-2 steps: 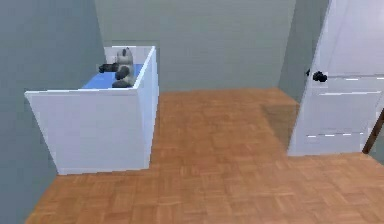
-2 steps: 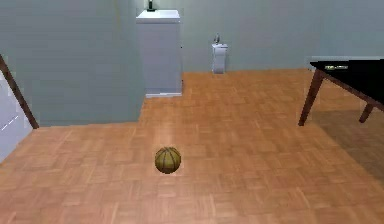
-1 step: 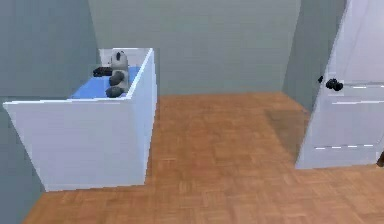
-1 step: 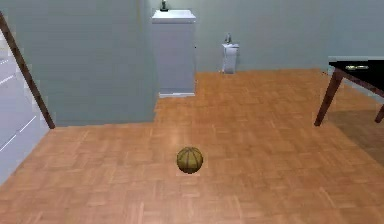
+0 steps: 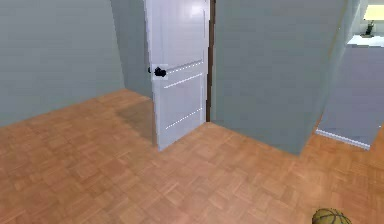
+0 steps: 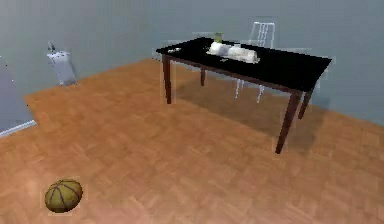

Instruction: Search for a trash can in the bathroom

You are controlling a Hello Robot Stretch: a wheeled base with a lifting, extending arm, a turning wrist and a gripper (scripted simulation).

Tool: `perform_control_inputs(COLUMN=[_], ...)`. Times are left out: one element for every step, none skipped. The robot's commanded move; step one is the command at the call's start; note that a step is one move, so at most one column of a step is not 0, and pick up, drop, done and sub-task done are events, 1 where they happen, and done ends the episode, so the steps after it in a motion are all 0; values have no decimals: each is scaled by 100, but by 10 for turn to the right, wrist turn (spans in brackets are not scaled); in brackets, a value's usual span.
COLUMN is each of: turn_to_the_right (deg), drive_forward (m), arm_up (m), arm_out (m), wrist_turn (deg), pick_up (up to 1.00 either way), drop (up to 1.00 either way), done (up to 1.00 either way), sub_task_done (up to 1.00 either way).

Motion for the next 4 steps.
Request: perform_control_inputs(turn_to_the_right=[150, 0, -450, -30], drive_forward=[0, 10, 0, 0], arm_up=[0, 0, 0, 0], arm_out=[0, 0, 0, 0], wrist_turn=[0, 0, 0, 0], pick_up=[0, 0, 0, 0], drop=[0, 0, 0, 0], done=[0, 0, 0, 0], sub_task_done=[0, 0, 0, 0])
